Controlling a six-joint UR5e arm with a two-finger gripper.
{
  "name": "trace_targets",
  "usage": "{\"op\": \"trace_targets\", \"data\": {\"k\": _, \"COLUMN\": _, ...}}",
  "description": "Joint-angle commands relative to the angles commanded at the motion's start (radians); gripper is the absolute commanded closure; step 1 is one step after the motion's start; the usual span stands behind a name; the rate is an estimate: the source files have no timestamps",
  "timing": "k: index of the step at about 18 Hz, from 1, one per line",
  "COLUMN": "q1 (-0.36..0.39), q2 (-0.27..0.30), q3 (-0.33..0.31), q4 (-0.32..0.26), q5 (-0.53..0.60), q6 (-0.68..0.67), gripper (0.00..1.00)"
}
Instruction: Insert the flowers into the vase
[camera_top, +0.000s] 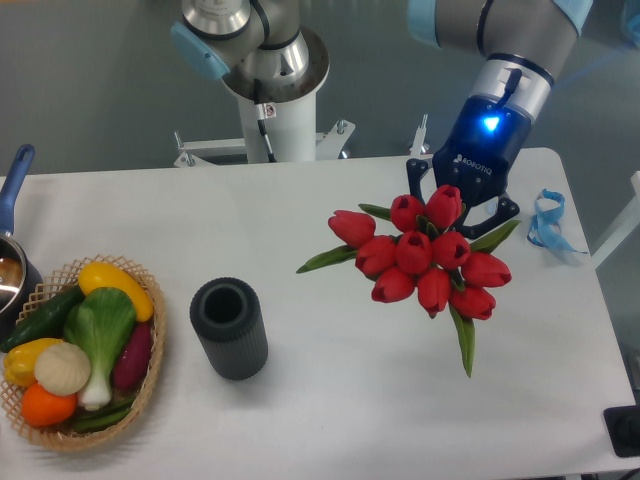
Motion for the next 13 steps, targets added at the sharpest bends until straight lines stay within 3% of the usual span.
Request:
{"op": "trace_targets", "data": {"k": 10, "q1": -0.012, "q2": -0.006, "q3": -0.005, "q4": 0.017, "q5": -0.002, "q6": 0.0, "gripper": 0.85}}
{"op": "trace_targets", "data": {"k": 13, "q1": -0.034, "q2": -0.018, "q3": -0.008, "q4": 0.057, "q5": -0.002, "q6": 0.002, "gripper": 0.85}}
